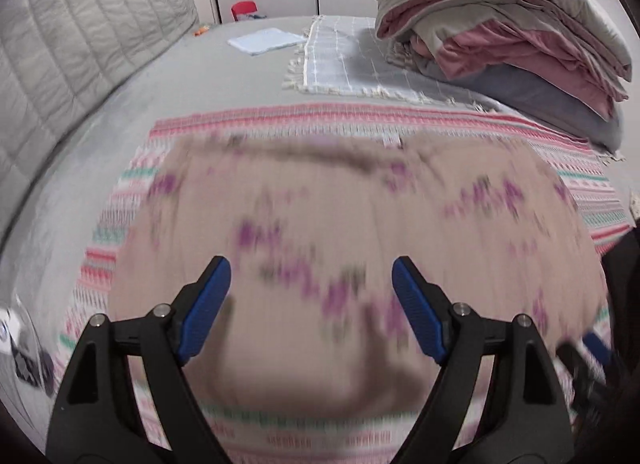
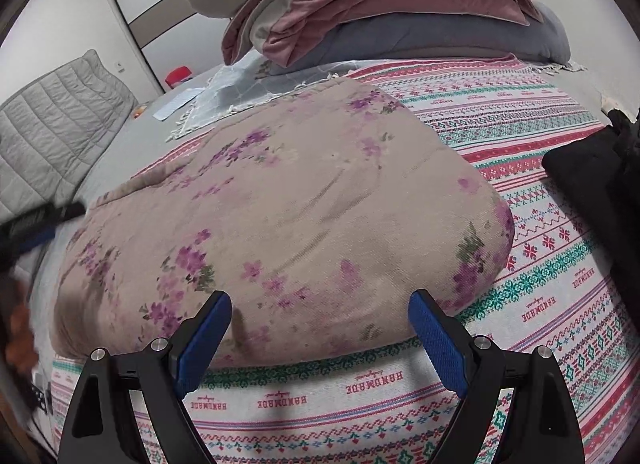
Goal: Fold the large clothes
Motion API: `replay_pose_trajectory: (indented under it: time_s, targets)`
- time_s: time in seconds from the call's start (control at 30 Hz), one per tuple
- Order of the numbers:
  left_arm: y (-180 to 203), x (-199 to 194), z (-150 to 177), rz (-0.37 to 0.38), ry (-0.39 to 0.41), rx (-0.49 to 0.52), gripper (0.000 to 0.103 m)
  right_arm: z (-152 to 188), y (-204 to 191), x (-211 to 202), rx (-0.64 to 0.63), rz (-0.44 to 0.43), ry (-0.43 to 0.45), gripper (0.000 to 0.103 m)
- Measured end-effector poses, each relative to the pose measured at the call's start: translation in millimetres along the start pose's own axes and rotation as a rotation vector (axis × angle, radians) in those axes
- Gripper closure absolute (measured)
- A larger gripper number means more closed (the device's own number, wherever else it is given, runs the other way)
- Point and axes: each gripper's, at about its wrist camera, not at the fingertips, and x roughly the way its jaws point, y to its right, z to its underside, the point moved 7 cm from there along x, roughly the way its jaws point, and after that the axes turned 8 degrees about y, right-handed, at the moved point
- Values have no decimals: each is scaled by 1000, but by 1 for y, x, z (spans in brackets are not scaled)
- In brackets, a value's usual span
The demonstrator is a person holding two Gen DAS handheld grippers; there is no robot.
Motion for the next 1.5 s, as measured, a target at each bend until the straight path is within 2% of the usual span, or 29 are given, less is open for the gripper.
replay_pose_trajectory:
  time_s: [0.07, 0.17, 0.3, 0.47, 0.6, 0.77, 0.87, 0.93, 1.03, 1.13, 1.5]
  targets:
    - [-3, -3, 17, -9, -12, -23, 20, 2, -4, -2, -10, -11, 0, 12]
    - [2, -2, 24, -3, 1, -40, 20, 5, -10, -4, -36, -8, 3, 11]
    - [11, 19, 34, -89, 6, 18, 20, 6, -9, -3, -41, -5, 0, 12]
    - [18, 31, 42, -157, 50, 78, 19, 8, -1, 3, 27, -40, -39, 12]
    - [16, 31, 41, -149, 43, 72, 19, 13, -1, 11, 18, -31, -68, 11]
    - [18, 21, 40, -165, 34, 69, 19, 15, -5, 12, -16, -9, -61, 12]
    - [27, -2, 35, -128, 74, 66, 19, 15, -6, 12, -17, -9, -57, 12]
    - [38, -7, 37, -112, 85, 97, 19, 15, -6, 11, -13, -8, -57, 12]
    - [47, 11, 52, -138, 67, 148, 19, 16, -6, 12, -18, -7, -57, 11]
    - [43, 23, 57, -130, 80, 130, 17, 16, -4, 13, -20, -1, -60, 12]
    - [45, 22, 56, -128, 79, 129, 17, 15, -2, 16, -25, 3, -65, 11]
